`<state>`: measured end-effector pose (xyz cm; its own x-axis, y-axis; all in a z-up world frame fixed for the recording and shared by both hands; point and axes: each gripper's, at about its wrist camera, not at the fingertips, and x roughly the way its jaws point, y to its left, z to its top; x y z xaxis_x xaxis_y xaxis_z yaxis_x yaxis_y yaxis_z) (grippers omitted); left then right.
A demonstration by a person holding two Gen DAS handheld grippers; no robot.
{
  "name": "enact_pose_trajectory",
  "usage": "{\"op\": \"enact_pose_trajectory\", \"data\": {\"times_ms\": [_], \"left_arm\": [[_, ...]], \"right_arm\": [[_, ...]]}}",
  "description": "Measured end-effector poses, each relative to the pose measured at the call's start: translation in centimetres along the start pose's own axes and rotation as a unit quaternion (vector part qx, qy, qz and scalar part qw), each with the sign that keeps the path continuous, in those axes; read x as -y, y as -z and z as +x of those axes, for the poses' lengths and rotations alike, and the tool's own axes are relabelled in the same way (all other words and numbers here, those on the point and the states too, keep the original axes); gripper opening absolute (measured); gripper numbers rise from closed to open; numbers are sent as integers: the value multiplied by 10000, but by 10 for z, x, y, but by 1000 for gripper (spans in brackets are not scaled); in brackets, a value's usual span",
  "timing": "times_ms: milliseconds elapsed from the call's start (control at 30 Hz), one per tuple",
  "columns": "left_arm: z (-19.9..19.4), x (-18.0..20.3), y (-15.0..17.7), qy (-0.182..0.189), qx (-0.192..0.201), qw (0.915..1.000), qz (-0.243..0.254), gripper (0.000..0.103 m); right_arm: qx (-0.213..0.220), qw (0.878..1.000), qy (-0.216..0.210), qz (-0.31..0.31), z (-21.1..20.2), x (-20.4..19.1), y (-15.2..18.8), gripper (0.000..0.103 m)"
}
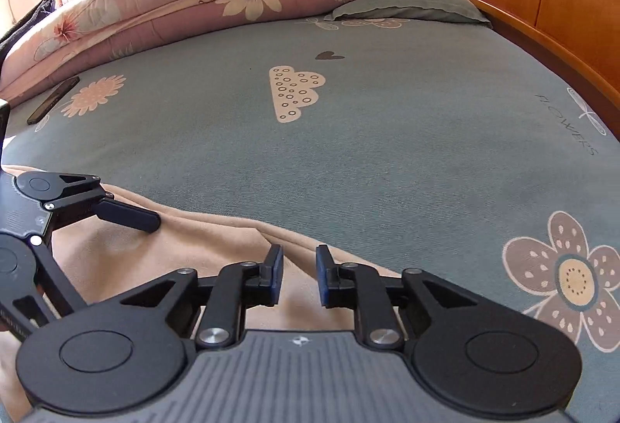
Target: Fold clothes
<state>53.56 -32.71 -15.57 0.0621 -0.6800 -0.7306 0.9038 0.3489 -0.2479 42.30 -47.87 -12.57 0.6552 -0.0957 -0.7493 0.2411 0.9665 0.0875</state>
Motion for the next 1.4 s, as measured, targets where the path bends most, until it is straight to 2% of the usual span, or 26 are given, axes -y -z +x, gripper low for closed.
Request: {"op": "enact_pose_trajectory", "data": {"times_ms": [100, 200, 300, 367, 433, 467, 500, 567, 600, 667, 733, 767, 900, 967, 1033, 1100, 1167, 1200, 1233, 1333, 1400], "left_arm": [[-14, 7, -3, -48, 31, 10000, -45, 102], [-26, 25, 6, 133, 97, 9998, 105, 102], [-16, 44, 18, 143, -101, 9991, 399, 102], [0, 53, 25, -150, -308, 9971, 679, 102], [11, 57, 25, -426, -280, 9943, 935, 102], [15, 57, 21, -516, -265, 9934, 990, 102], [16, 55, 16, -565, -276, 9940, 898, 102], [18, 50, 6, -660, -300, 9949, 703, 102], [16, 49, 3, -671, -308, 9956, 573, 102], [-1, 49, 0, -655, -172, 9972, 323, 102], [-22, 58, 7, -596, -20, 9975, 373, 102], [-28, 64, 12, -623, -25, 9969, 470, 102], [-44, 88, 35, -703, -106, 9936, 879, 102], [-44, 100, 48, -887, -140, 9903, 1058, 102], [-40, 103, 56, -953, -284, 9897, 1029, 102], [-29, 97, 60, -1191, -432, 9878, 904, 102], [-21, 90, 61, -1450, -517, 9851, 763, 102], [-17, 81, 58, -1676, -549, 9824, 622, 103], [-19, 74, 53, -1784, -533, 9816, 426, 103], [-27, 60, 38, -2106, -500, 9763, -14, 102], [-40, 66, 30, -2029, -428, 9783, -48, 102]], "right_arm": [[-63, 9996, 104, 243, -28, 18, 14, 29], [-119, 9986, -125, 494, -49, 25, 34, 29], [-256, 9988, -302, 271, -48, 13, 52, 30], [-265, 9996, -78, 26, -36, 7, 59, 30], [-259, 9996, -67, 60, -20, 15, 58, 25], [-177, 9997, -75, 155, -15, 21, 56, 16], [-139, 9996, -110, 237, -11, 26, 52, 10], [-123, 9983, -223, 520, -6, 38, 43, 3], [-132, 9969, -277, 725, -5, 44, 38, 3], [-180, 9932, -366, 1090, -14, 52, 32, 8], [-40, 9942, -290, 1032, -35, 52, 32, 21], [-3, 9948, -237, 995, -46, 52, 34, 31], [-158, 9923, -654, 1037, -80, 44, 53, 31], [-317, 9902, -917, 1008, -92, 35, 64, 31], [-490, 9907, -997, 791, -96, 21, 78, 32], [-582, 9921, -902, 651, -90, 13, 90, 33], [-650, 9949, -568, 516, -75, 10, 99, 33], [-531, 9963, -455, 501, -71, 12, 101, 32], [-451, 9971, -304, 533, -68, 14, 101, 31], [-453, 9949, -212, 873, -71, 21, 93, 32], [-418, 9954, -76, 857, -84, 22, 89, 38]]}}
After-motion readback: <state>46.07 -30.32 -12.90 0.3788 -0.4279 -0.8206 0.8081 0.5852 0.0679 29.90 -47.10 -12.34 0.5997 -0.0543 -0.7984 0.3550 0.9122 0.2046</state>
